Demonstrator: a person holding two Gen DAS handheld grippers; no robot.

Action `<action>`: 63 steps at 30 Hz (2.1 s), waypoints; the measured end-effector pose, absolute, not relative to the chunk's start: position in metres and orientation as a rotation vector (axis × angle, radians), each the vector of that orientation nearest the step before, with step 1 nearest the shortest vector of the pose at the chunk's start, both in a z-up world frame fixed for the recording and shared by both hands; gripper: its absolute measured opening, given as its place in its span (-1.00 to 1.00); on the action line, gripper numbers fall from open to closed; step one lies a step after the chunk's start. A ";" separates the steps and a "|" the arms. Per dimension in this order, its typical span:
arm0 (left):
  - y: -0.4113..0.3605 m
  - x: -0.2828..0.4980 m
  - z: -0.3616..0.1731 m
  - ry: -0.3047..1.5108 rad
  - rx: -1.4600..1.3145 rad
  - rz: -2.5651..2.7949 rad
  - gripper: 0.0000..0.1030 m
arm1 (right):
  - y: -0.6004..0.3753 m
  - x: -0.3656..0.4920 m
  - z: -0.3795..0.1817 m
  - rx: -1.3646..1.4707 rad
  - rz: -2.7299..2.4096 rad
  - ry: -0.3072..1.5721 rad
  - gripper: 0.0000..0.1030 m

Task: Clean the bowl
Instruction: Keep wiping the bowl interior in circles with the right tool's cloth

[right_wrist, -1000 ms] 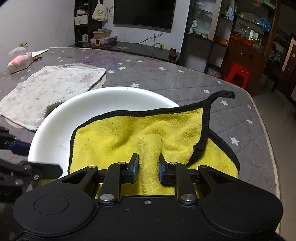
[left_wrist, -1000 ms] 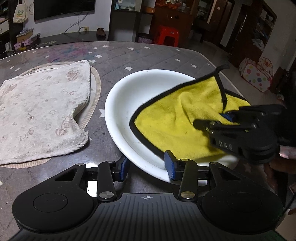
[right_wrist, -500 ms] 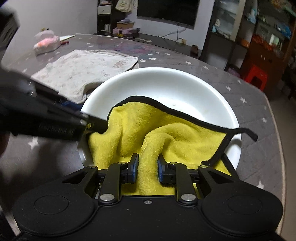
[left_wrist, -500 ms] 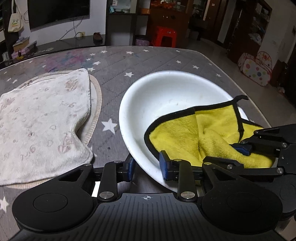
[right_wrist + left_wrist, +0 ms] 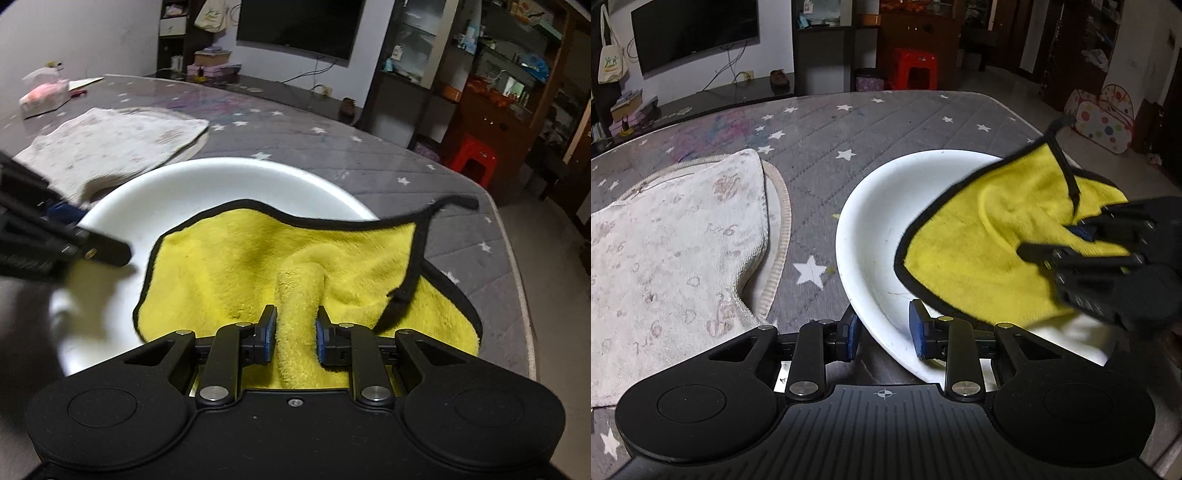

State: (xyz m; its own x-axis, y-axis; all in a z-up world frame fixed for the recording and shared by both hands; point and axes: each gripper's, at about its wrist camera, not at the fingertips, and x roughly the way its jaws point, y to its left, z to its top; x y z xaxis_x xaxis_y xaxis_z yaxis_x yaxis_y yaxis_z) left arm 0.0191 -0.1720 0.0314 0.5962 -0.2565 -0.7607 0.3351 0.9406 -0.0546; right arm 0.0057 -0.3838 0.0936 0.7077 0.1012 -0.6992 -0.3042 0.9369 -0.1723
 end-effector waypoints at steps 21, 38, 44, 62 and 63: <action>-0.184 -0.006 0.030 0.914 -0.049 -0.305 -0.35 | -0.380 0.015 0.093 -0.165 0.214 0.741 -0.56; -0.157 0.005 0.035 0.946 0.035 -0.393 -0.44 | -0.377 -0.021 0.099 -0.204 0.283 0.795 -0.57; -0.161 0.011 0.034 0.926 0.101 -0.395 -0.44 | -0.374 -0.010 0.096 -0.211 0.269 0.780 -0.57; -0.163 0.008 0.029 0.920 0.070 -0.379 -0.36 | -0.364 0.024 0.089 -0.233 0.230 0.735 -0.57; -0.162 0.007 0.029 0.928 0.055 -0.378 -0.30 | -0.363 0.025 0.089 -0.231 0.231 0.736 -0.57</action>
